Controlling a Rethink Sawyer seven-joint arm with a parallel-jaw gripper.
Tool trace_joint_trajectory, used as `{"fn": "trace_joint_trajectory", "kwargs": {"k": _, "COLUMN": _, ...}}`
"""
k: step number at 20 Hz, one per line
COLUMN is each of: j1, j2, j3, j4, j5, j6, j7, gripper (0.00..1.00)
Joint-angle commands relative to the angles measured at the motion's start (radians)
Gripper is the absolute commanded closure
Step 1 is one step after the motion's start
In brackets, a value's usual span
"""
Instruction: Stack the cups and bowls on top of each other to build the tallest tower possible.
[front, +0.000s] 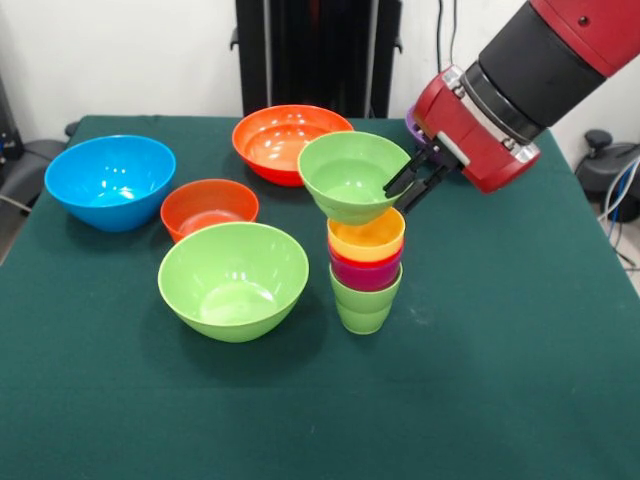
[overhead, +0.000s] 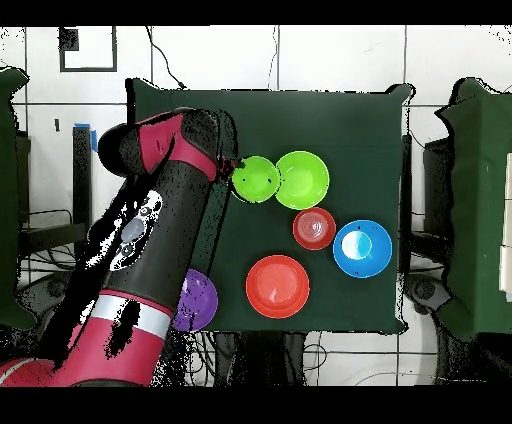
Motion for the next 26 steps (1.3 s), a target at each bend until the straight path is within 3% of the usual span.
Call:
{"fn": "trace_joint_trajectory", "kwargs": {"k": 1, "j1": -0.001, "j2": 0.064, "j3": 0.107, "j4": -0.044, "j5": -0.011, "j6": -0.018, "j7": 0.046, "gripper": 1.0}}
{"fn": "trace_joint_trajectory", "kwargs": {"k": 26, "j1": -0.006, "j2": 0.069, "j3": 0.104, "j4": -0.076, "j5": 0.006, "j6": 0.014, "j7": 0.051, "gripper": 1.0}}
